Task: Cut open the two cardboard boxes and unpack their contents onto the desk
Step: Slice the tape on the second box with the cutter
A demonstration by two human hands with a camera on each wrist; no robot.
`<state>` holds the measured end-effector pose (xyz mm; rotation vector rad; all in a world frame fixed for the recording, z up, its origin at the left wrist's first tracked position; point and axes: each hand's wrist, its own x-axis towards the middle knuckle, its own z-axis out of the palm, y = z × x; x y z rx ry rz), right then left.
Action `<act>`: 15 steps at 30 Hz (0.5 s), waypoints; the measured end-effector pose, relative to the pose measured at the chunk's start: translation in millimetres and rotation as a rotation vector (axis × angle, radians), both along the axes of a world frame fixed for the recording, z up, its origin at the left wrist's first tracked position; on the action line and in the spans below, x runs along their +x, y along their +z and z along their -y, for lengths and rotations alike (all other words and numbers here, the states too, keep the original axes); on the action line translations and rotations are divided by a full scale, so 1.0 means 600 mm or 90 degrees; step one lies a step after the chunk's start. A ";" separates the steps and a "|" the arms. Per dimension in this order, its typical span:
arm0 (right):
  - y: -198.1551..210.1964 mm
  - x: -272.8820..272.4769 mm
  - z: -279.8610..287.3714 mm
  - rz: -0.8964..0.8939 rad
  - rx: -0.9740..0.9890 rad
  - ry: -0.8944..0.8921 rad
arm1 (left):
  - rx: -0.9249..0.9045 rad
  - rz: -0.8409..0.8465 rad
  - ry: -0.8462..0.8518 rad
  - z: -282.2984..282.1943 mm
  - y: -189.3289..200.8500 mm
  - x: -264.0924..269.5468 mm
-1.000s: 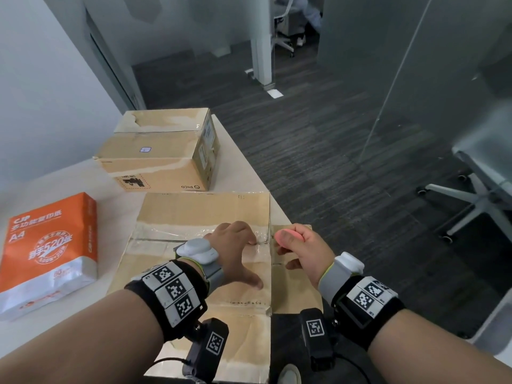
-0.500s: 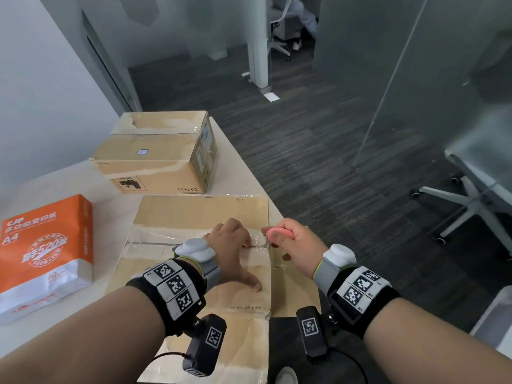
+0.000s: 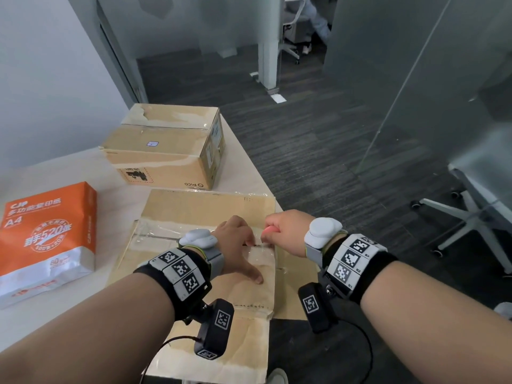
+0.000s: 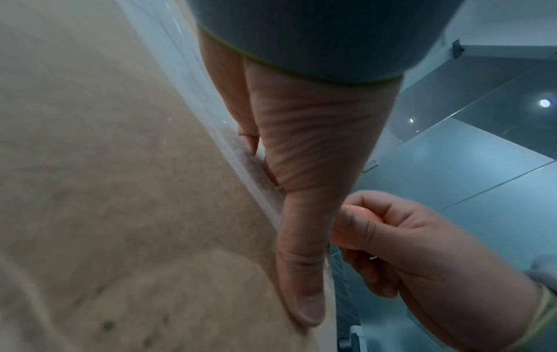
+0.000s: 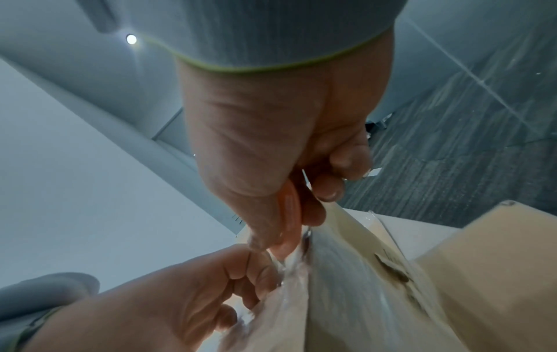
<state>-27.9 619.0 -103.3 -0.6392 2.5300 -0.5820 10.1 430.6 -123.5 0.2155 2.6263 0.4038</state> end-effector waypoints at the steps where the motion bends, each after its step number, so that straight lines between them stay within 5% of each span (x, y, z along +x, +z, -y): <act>1: 0.005 -0.004 0.005 -0.001 0.021 0.020 | 0.002 0.001 0.002 0.000 -0.002 0.000; 15: 0.037 -0.012 0.041 -0.034 0.173 0.132 | 0.009 -0.010 0.014 0.003 -0.013 0.001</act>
